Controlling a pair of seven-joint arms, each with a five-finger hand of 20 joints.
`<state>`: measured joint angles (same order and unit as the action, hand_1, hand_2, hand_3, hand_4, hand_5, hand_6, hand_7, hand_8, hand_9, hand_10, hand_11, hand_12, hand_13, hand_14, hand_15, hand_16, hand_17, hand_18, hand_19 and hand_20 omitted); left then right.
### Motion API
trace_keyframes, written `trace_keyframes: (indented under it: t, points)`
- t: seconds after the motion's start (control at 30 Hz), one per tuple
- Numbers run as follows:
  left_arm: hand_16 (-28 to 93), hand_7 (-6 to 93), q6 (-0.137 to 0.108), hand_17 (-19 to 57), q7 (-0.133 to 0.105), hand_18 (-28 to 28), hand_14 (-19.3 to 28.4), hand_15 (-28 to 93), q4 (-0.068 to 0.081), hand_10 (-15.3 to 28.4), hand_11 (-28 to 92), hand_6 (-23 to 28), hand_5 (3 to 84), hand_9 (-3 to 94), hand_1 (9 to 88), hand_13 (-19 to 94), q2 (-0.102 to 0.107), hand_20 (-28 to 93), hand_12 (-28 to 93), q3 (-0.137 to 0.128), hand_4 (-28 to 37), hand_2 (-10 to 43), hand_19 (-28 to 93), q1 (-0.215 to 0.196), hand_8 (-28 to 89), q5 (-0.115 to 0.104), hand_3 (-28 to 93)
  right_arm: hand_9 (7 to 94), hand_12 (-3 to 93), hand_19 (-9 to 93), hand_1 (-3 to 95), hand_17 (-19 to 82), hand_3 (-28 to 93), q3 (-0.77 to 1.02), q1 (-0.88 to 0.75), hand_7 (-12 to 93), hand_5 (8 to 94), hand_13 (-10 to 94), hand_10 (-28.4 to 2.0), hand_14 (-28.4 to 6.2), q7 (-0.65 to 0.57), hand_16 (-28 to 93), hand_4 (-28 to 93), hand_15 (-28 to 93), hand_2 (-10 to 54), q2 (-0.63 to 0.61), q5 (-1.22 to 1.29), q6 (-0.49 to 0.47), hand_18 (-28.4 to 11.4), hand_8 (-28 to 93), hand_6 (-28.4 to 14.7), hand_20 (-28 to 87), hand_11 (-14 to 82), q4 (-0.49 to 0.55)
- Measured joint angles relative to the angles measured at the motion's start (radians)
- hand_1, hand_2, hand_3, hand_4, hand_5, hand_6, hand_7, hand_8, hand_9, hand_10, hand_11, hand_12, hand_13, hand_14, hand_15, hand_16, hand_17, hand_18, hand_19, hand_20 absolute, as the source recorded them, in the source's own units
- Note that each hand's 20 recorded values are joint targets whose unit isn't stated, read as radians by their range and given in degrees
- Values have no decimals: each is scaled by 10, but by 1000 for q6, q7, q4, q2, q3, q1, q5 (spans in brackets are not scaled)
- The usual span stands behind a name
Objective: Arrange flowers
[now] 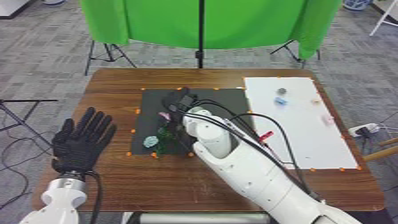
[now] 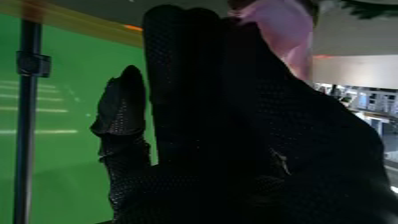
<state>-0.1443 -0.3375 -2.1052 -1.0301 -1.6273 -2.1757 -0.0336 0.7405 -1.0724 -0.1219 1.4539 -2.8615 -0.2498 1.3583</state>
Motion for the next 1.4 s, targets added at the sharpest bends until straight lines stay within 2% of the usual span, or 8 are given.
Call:
trace_keyframes:
  t: [0.27,0.6,0.77,0.9,1.03,1.13,1.23,1.4]
  points:
    - [-70,107,0,-84,2,134,164,330,0,158,195,102,456,388,282,271,-4,109,99,0,-283,129,336,0,-88,0,793,685,155,865,532,306,764,-3,0,171,628,651,-129,-86,-17,330,-283,432,-95,-6,32,1,-228,-142,-2,373,165,32]
    - [-71,108,-7,-83,3,134,163,332,-1,157,195,102,455,388,284,271,-42,109,99,-19,-283,121,336,-20,-88,1,794,606,144,848,429,296,847,73,-28,154,551,603,-157,-125,-85,188,-283,487,-95,-50,266,33,-229,-135,-25,334,141,155]
    - [-71,107,-9,-83,7,134,163,331,-1,158,195,102,455,387,284,271,-59,109,99,-24,-283,120,337,-27,-88,1,792,594,142,806,410,281,840,156,-71,147,555,571,-166,-134,-155,159,-283,454,-95,-118,315,39,-227,-132,-32,309,137,288]
    - [-71,107,-11,-83,5,133,164,331,-1,158,194,102,455,388,284,271,-62,109,99,-24,-283,121,337,-30,-88,2,789,581,140,695,407,243,852,269,-141,157,565,524,-160,-133,-198,138,-283,364,-95,-211,388,87,-201,-134,-25,256,136,412]
    - [-71,107,-16,-82,0,133,164,331,-2,157,194,102,455,389,283,271,-63,108,99,-24,-283,121,336,-30,-88,3,789,546,137,618,403,210,862,415,-220,173,546,467,-155,-135,-121,141,-283,305,-95,-321,452,240,-188,-143,-19,225,127,408]
    - [-71,108,-25,-82,-12,133,164,331,-4,157,195,102,456,390,282,272,-63,108,100,-26,-283,122,335,-33,-88,3,788,520,135,596,397,199,863,543,-297,176,528,438,-156,-141,-95,144,-283,283,-95,-404,458,294,-187,-145,-21,215,123,382]
    - [-70,109,-28,-82,-23,133,164,333,-7,157,195,103,456,390,282,272,-63,109,100,-33,-283,123,336,-40,-88,2,787,500,133,583,372,191,857,668,-386,175,516,421,-154,-144,-128,147,-283,273,-95,-477,457,281,-187,-146,-22,210,117,368]
    - [-71,109,-29,-82,-30,133,164,332,-8,156,196,102,457,390,282,272,-62,109,100,-37,-283,123,334,-45,-89,2,787,473,134,579,340,185,840,828,-520,169,489,408,-158,-147,-203,153,-283,260,-95,-542,454,187,-190,-144,-27,210,111,369]
